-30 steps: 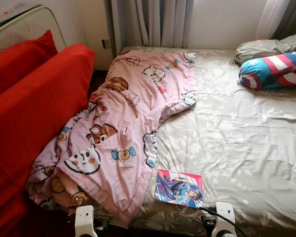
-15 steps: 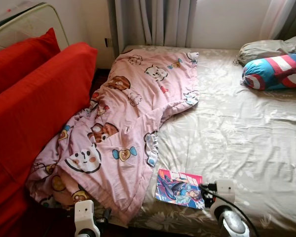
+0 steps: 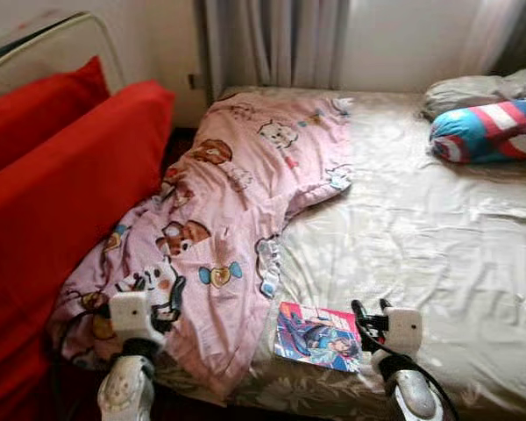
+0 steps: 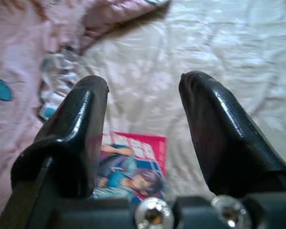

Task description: Clean up the room

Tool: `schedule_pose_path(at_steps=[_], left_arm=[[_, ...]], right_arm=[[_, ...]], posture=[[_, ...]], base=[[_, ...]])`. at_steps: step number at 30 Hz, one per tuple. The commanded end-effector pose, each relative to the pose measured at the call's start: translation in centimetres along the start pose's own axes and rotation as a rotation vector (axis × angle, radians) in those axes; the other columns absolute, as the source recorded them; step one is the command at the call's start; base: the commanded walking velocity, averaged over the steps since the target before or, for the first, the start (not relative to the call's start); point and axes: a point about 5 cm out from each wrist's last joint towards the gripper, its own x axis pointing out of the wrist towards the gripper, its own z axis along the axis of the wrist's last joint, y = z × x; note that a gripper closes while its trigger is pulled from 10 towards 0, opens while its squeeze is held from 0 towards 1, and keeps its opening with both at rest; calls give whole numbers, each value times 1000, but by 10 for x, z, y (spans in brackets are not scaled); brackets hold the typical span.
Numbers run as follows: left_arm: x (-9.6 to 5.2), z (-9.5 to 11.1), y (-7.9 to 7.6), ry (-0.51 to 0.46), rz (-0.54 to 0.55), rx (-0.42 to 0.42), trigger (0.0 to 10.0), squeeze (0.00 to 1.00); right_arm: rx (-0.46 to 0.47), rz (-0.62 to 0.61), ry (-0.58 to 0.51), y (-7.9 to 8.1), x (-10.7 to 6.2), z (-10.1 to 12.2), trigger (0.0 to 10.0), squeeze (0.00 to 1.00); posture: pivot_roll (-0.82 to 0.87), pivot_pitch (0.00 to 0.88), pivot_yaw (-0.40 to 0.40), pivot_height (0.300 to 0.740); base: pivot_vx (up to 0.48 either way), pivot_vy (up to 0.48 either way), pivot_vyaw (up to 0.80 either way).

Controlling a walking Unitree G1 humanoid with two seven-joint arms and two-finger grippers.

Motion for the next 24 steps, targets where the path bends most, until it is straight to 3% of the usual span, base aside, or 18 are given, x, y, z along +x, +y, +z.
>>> schedule_pose_path(at_steps=[1,7,13,20,24], left_arm=[[-1,5,-1,8,-3,-5,10000,0],[-12,7,2,18,3,-8,10000,0],[-7,6,3,12,-9,-10,10000,0],[-1,15,0,15,-9,-17,10000,0],[-1,17,-3,17,-18,-18,10000,0]], right_arm=[[11,2,-4,3,0,1,10000,0],[10,-2,-28,2,1,7,10000,0],[-27,-39,38,-3,3,2,10000,0],[-24,-20,31,2,5,4,10000,0],[-14,-22,19,3,5,5,10000,0]], posture=[[-69,66,-13,740],[-74,82,-17,740],[-73,89,-19,740],[-74,97,-18,690],[-72,99,-16,690]], base=[[0,0,0],[0,0,0],[0,0,0],[0,0,0],[0,0,0]])
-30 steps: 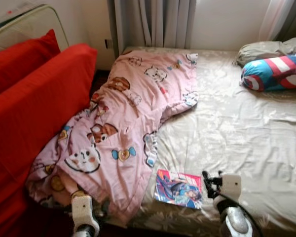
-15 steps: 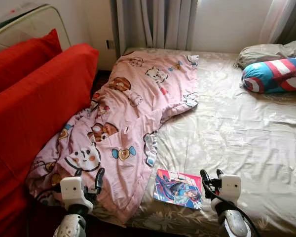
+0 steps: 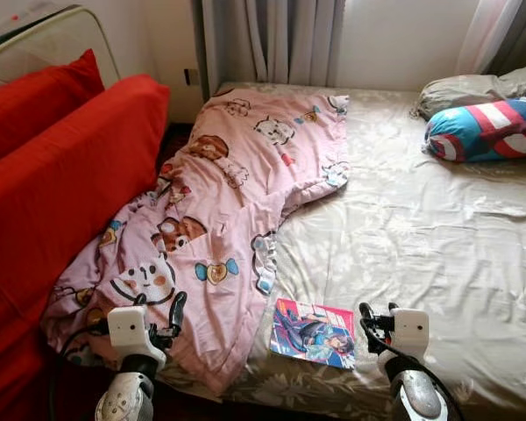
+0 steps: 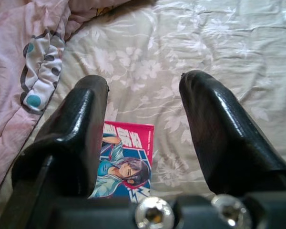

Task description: Clean up the room

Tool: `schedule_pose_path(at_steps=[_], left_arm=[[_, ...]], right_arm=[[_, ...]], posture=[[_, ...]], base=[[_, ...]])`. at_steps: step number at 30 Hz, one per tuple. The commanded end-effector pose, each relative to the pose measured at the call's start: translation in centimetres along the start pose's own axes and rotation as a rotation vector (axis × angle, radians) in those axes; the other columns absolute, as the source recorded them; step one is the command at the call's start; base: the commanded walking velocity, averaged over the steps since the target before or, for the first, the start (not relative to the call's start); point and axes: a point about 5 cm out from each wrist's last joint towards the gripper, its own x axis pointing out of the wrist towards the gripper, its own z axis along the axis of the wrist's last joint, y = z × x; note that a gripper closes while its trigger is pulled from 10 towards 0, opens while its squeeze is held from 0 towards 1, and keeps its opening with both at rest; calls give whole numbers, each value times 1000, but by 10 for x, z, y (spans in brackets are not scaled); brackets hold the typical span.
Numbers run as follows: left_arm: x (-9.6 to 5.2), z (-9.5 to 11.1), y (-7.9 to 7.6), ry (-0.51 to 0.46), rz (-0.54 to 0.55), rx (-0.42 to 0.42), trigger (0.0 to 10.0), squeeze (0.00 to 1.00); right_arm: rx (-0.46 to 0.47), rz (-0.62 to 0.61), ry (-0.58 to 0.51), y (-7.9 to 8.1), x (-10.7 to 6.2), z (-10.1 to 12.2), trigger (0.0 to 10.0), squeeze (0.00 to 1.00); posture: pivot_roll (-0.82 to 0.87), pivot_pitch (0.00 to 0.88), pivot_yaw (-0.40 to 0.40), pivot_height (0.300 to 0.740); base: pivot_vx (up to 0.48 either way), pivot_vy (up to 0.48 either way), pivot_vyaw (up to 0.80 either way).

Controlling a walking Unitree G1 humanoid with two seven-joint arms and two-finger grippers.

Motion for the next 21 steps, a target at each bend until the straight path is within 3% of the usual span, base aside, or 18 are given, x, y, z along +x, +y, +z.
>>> schedule_pose_path(at_steps=[1,21], left_arm=[[-4,-4,-2,27,-3,-5,10000,0],[-6,-13,-3,77,-3,-18,10000,0]], right_arm=[[6,0,0,1,0,1,10000,0],[-4,14,-3,5,4,4,10000,0]], posture=[[-73,99,-15,690],[-67,85,-15,663]], base=[[0,0,0],[0,0,0]])
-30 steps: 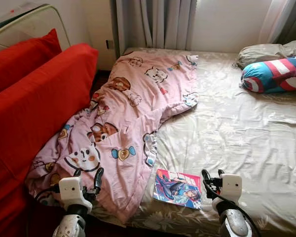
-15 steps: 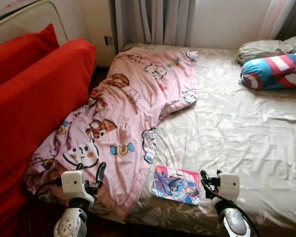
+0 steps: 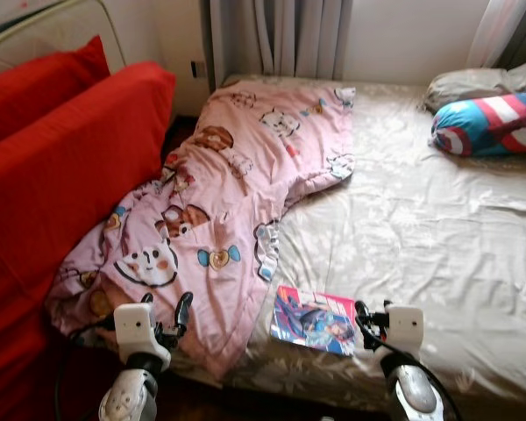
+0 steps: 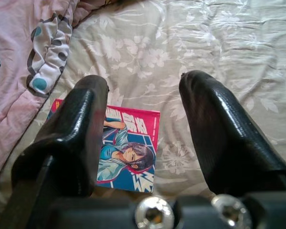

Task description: Clean up the room

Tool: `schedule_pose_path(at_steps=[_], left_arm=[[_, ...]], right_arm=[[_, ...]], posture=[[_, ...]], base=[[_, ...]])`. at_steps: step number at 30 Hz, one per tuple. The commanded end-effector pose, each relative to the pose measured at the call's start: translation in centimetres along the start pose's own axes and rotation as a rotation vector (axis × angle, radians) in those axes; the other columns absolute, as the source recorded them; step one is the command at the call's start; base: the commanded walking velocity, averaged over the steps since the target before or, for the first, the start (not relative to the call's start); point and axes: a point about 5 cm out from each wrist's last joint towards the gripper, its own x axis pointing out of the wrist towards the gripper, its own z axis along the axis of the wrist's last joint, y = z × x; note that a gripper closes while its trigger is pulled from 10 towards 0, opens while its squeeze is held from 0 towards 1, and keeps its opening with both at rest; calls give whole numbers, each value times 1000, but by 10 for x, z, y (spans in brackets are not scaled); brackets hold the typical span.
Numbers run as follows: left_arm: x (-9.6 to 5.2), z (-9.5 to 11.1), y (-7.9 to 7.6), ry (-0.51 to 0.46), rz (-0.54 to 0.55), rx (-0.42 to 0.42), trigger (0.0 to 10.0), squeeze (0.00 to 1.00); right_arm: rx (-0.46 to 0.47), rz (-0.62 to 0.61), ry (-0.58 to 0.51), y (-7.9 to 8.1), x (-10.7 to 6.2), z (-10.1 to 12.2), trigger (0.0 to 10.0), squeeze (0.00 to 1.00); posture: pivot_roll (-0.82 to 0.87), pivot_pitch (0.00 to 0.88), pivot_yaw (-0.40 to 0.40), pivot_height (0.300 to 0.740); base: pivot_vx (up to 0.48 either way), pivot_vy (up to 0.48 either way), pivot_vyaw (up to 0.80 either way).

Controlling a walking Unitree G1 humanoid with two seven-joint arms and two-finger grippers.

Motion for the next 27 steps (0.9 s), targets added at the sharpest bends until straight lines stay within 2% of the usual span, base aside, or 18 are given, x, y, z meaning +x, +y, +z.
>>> schedule_pose_path(at_steps=[1,8,11,14,27], left_arm=[[-5,-7,2,31,15,-7,10000,0],[-8,-8,2,36,16,-3,10000,0],[-8,-8,2,38,15,-4,10000,0],[-8,-8,2,37,14,-5,10000,0],[-6,-8,0,51,0,1,10000,0]], right_arm=[[5,-1,-2,0,0,0,10000,0],[-10,4,37,3,1,-4,10000,0],[-9,13,42,4,1,-5,10000,0],[6,22,13,5,0,-2,10000,0],[16,38,11,8,3,0,10000,0]], posture=[[-67,85,-15,663],[-68,73,-12,663],[-69,68,-12,646],[-68,66,-11,646],[-62,84,-10,646]], base=[[0,0,0],[0,0,0],[0,0,0],[0,0,0],[0,0,0]])
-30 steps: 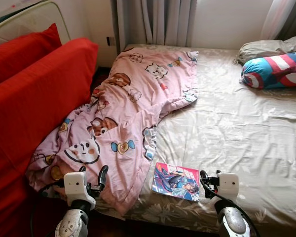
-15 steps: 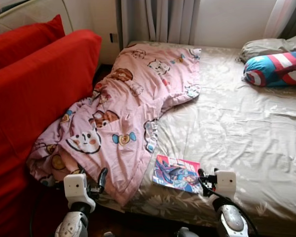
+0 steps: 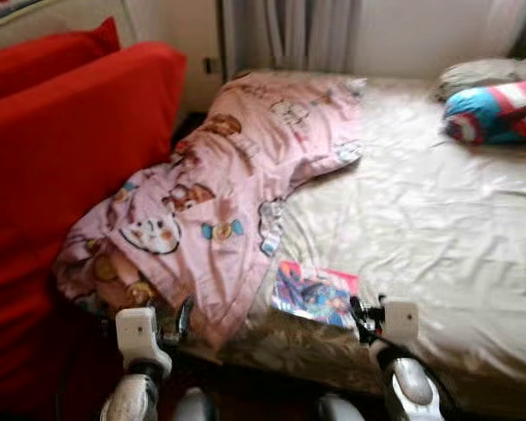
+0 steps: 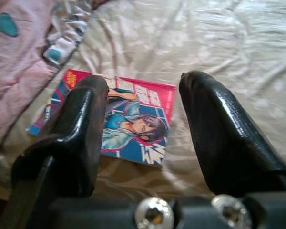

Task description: Clean up the room

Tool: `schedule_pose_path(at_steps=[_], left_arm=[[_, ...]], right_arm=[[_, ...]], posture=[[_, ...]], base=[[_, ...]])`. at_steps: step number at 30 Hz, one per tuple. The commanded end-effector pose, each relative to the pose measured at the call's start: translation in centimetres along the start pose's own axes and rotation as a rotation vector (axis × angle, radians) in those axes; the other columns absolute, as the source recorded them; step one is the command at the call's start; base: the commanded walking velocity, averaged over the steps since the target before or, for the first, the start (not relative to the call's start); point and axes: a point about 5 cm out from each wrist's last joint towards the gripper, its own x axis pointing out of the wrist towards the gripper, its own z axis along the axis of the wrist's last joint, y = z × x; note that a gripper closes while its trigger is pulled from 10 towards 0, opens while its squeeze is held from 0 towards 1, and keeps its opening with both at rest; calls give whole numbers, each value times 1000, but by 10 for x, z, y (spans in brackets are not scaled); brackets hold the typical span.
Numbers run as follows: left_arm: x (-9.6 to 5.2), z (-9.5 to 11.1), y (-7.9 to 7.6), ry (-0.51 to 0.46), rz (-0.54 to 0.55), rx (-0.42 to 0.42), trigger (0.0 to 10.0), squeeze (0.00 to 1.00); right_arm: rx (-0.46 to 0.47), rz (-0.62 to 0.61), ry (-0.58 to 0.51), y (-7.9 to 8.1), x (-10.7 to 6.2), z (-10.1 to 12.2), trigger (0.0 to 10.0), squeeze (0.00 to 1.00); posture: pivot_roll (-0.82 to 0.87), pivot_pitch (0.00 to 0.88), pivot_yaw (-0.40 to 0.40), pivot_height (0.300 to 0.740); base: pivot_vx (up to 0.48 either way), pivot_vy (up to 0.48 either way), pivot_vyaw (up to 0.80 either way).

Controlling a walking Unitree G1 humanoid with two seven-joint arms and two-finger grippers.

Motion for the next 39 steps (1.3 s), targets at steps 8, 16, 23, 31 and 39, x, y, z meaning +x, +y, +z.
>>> schedule_pose_path(at_steps=[8,16,23,31,39], left_arm=[[0,4,-3,-8,-13,-6,10000,0],[1,7,-6,-14,-18,-5,10000,0],[0,13,-12,-23,-28,-6,10000,0],[-2,15,-13,-30,-31,-9,10000,0],[-3,16,-14,-28,-32,-11,10000,0]], right_arm=[[-17,40,-2,6,-1,-1,10000,0],[4,35,13,5,-2,-5,10000,0],[11,33,12,5,-1,-4,10000,0],[13,41,11,7,-1,-4,10000,0],[14,38,17,6,-1,-5,10000,0]], posture=[[-59,94,-11,646],[-59,99,-11,646],[-60,100,-10,646],[-60,103,-10,646],[-60,104,-13,646]], base=[[0,0,100],[76,0,500],[138,0,0],[278,0,0],[303,0,0]])
